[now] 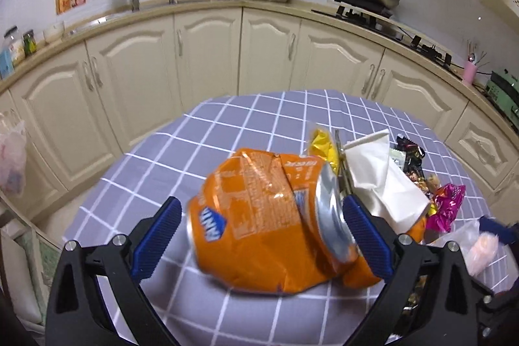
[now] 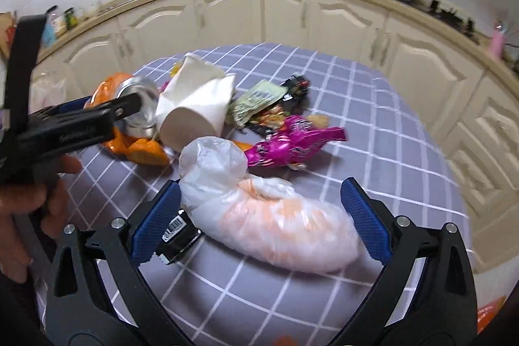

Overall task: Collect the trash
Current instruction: 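Grasp the crushed Fanta can with the left tool while the right tool grasps the white bag, then carry the can and bag to the blue bin and release both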

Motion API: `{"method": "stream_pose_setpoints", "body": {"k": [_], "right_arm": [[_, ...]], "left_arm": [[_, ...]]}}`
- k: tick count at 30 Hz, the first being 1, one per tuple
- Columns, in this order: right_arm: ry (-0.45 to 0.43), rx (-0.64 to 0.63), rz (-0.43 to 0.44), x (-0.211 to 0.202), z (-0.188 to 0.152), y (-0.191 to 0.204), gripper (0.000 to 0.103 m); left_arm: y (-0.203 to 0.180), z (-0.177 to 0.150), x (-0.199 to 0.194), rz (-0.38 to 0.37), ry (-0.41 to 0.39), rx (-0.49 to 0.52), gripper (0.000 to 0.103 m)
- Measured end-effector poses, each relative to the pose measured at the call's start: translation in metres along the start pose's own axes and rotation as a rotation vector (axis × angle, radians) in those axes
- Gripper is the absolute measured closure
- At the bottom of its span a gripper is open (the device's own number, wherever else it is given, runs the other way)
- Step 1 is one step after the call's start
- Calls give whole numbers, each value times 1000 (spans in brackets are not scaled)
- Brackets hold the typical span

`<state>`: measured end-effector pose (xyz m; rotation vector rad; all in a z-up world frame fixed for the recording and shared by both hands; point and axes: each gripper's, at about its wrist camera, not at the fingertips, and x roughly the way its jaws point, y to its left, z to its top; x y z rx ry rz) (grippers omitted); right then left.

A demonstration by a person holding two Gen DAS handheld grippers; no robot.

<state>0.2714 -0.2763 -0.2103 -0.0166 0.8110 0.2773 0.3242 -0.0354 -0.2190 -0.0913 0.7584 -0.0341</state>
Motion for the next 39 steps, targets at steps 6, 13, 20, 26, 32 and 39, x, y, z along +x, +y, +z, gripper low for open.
{"method": "stream_pose_setpoints", "body": {"k": [6,13,20,26,32,39], "right_arm": [[-11,31,27,-12,-13,-5,35],[-74,120,77,-51,-32,-8,42],[-133,204,101,-84,-46,-11,42],[-182,255,92,-117,-56,-19,42],[-237,272,69,-150,-61,-30,42],[-290,315,36,-185,-76,-54,42]], "left_arm": [[-1,-4,2,-44,19,17,24],[17,-21,-28,-66,-21,-17,24],[29,-39,-76,-75,-86,-30,24],[18,-50,-117,-119,-137,-4,24],[-14,-55,-151,-177,-170,37,24],[-63,-64,-175,-256,-186,96,24]]}}
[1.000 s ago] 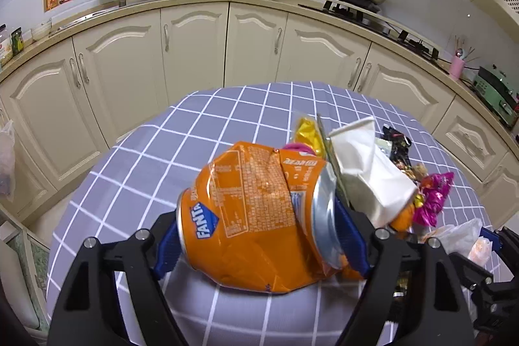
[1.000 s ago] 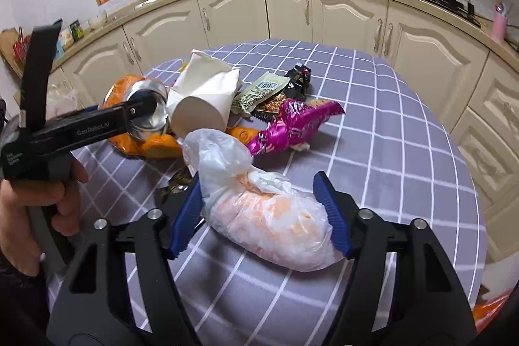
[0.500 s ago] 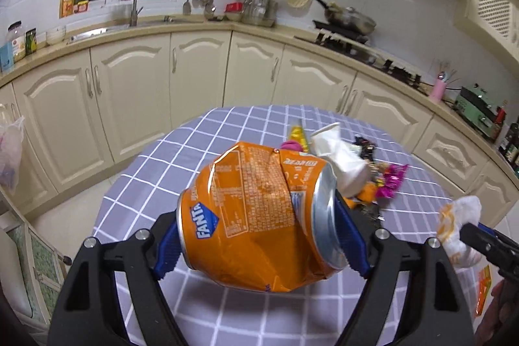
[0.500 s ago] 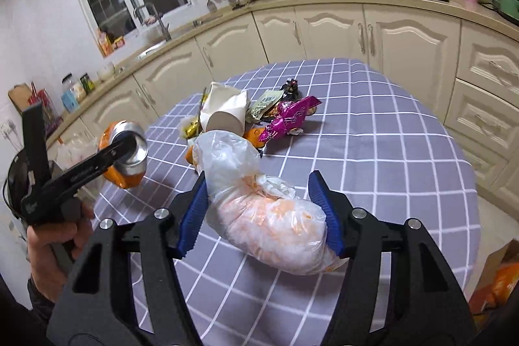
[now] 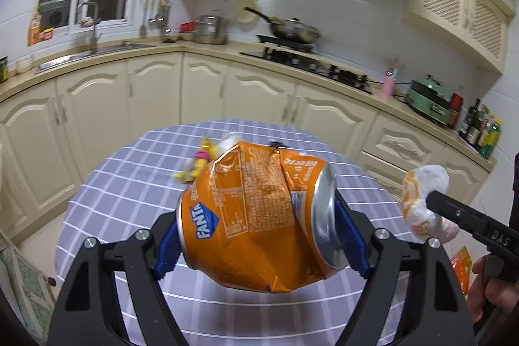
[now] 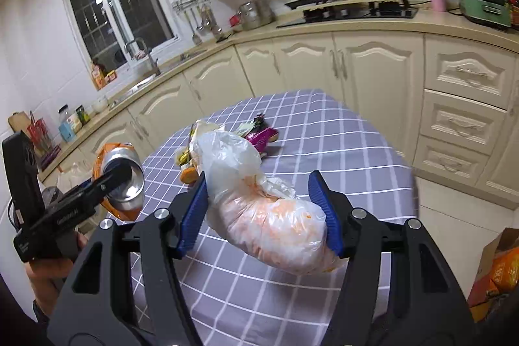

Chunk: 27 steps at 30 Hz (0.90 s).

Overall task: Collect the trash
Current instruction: 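Carry the can and bag to the blue bin and release both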

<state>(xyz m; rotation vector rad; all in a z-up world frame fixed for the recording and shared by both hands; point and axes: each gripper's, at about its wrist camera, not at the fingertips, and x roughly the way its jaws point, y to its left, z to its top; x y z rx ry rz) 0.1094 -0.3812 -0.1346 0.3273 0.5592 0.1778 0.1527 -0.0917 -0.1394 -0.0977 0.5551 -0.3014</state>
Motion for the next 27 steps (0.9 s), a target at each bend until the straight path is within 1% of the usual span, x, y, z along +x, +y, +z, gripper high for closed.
{"method": "stream_pose_setpoints", "body": {"k": [3,8,13,16,21,25,27], "right_arm": [[-32,26,-21,-21,1,-17,42],[-75,81,-97,-61,-2,-59,42],[-109,159,-204,-104,-14,-113,42],[-122,230,-286,-133,-29,-151,42],[-105,342,-390,-158,-57,-207,42],[-63,463,-438,-165,-88,-251,42],[-26,521,-453,-159,-107,-271,42]], "left_arm": [[-28,-2,-4,-40,-4,37,24],[-85,-7,-5,-128,3,106,24],[-145,-20,1,-227,30,169,24],[-185,-32,5,-293,52,214,24],[-255,-66,17,-411,124,307,24],[-299,-101,35,-488,202,375,24],[-321,-123,48,-514,253,420,24]]}}
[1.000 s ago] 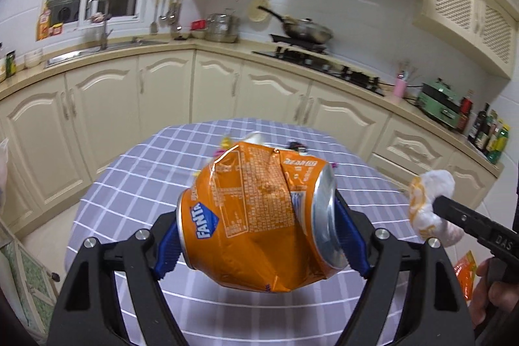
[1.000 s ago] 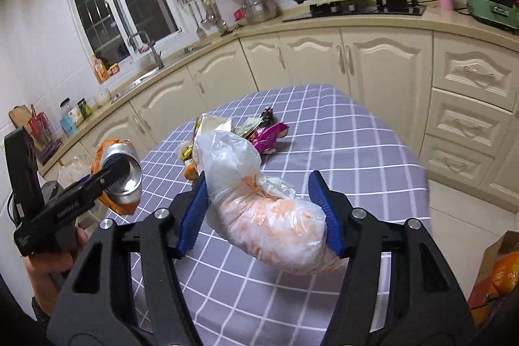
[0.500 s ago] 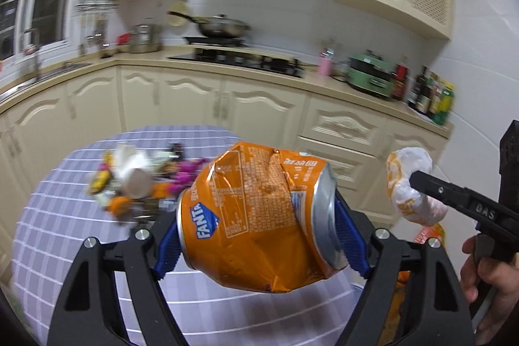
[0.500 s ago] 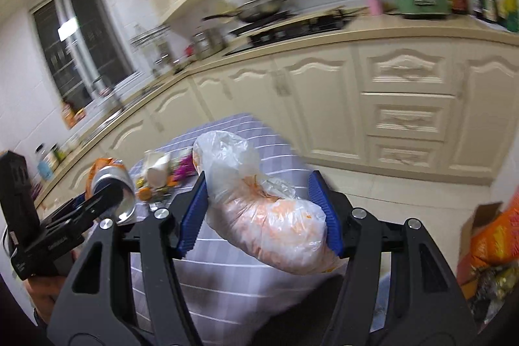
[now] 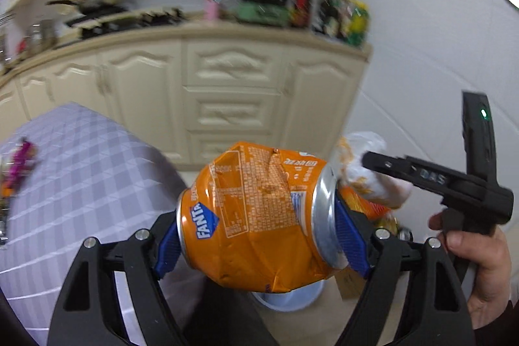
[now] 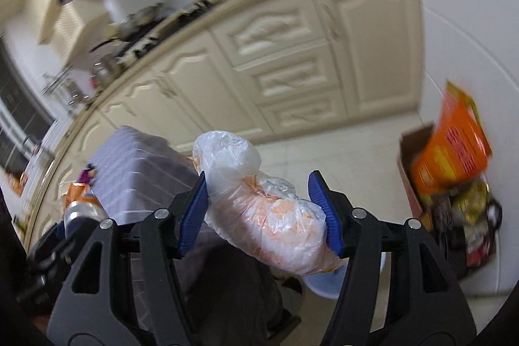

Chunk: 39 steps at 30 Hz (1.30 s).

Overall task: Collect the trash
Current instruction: 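Carry the can and bag to the blue bin and release both, then move both tools back over the table toward the remaining trash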

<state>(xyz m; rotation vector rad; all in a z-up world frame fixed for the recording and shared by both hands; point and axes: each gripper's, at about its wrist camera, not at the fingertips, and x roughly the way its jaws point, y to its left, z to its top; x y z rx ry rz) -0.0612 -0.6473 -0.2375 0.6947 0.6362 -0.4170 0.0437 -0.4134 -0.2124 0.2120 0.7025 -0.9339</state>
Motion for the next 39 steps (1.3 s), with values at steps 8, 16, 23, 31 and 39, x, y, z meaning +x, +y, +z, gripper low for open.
{"method": "stream_pose_setpoints", "body": {"k": [8,16,23,31,39], "right_arm": [[128,154,-52,53,-30,-61,42],[216,241,-62,99,-44,-92,39],[254,336,-89,129,-55,-118,18],[222,304,-98,117,-54,-110,14],[172,258,-94,95,-44,-84,9]], "left_arm": [[-37,-49,102,-73,221,77,24],[-48,-90,179,-95,382,99,24],[-55,-108,240,-114,503,156,14],[-53,-105,230,-79,477,173,11],[-46,-70,180,-52,348,161,11]]}}
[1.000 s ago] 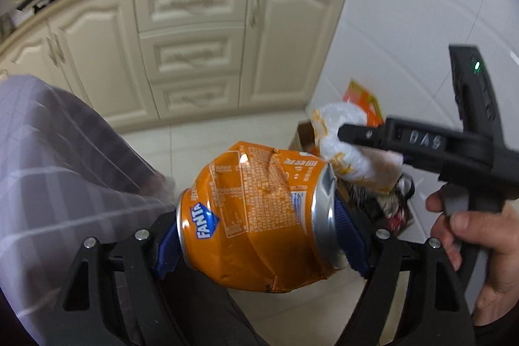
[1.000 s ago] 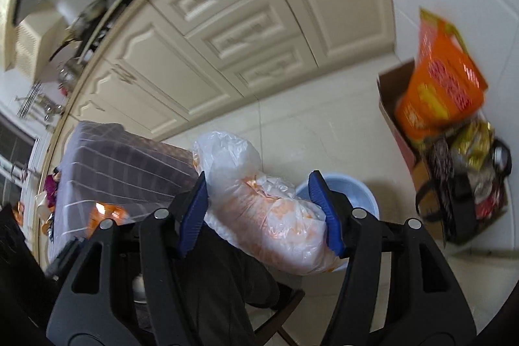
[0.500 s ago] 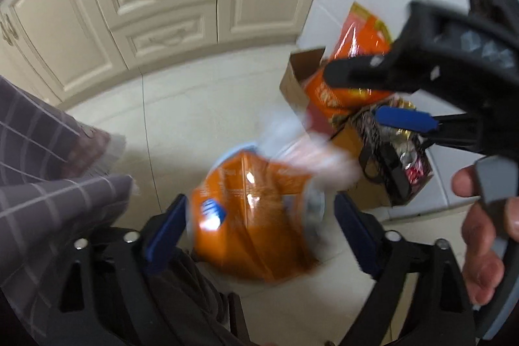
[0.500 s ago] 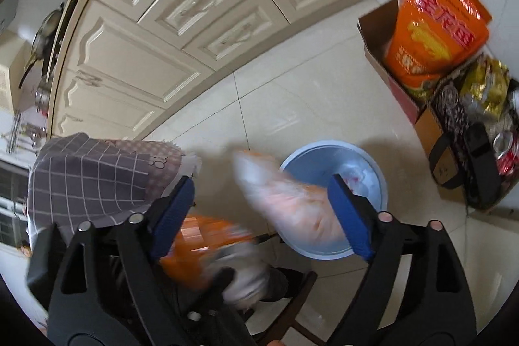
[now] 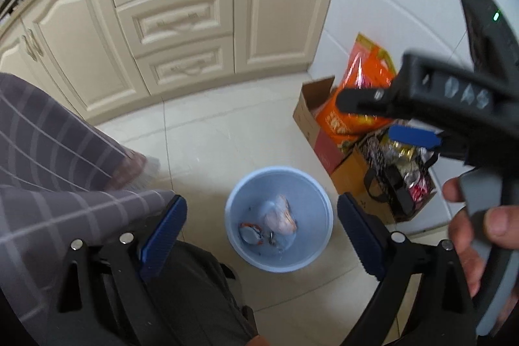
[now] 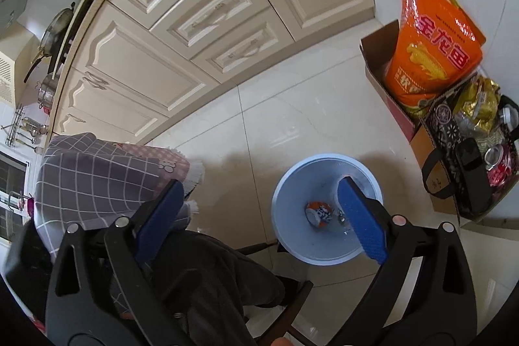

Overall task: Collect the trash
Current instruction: 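Move both tools back over the table toward the remaining trash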

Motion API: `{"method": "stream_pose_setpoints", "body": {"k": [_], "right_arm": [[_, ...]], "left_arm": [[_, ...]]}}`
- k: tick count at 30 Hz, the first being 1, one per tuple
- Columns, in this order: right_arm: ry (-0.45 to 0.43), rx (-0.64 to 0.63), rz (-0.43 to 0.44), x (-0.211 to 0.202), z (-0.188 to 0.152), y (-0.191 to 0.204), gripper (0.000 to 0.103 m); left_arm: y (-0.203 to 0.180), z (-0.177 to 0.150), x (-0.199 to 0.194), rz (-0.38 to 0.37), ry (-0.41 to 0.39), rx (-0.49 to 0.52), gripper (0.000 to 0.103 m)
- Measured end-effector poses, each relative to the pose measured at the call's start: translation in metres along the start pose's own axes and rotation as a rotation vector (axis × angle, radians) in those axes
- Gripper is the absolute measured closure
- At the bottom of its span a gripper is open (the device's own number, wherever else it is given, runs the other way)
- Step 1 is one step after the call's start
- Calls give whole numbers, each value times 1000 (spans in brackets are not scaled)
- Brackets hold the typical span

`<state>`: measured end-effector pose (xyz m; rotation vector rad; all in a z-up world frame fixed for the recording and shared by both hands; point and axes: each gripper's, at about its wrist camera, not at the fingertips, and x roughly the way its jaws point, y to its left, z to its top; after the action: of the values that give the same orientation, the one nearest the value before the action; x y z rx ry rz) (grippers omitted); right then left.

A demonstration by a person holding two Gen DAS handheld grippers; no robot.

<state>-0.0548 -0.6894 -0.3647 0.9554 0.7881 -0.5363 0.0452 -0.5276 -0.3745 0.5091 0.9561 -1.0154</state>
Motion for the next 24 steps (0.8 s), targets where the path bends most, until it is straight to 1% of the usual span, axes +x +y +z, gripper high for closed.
{"method": "stream_pose_setpoints", "body": {"k": [7,12,19,24], "right_arm": [[-60,-70,30,-34,3,40,6],[-108,-118,60,-58,4,72,6],[-171,-228,123,-92,-3,133,6],[-201,-315,166,-109,-13,178,6]], "left_arm": [[10,13,-70,34,-142,-24,10],[29,17,-126,48,-251,-72,9],[55,11,-191,101,-373,-113,8],[81,2,-237,155,-449,-154,7]]}}
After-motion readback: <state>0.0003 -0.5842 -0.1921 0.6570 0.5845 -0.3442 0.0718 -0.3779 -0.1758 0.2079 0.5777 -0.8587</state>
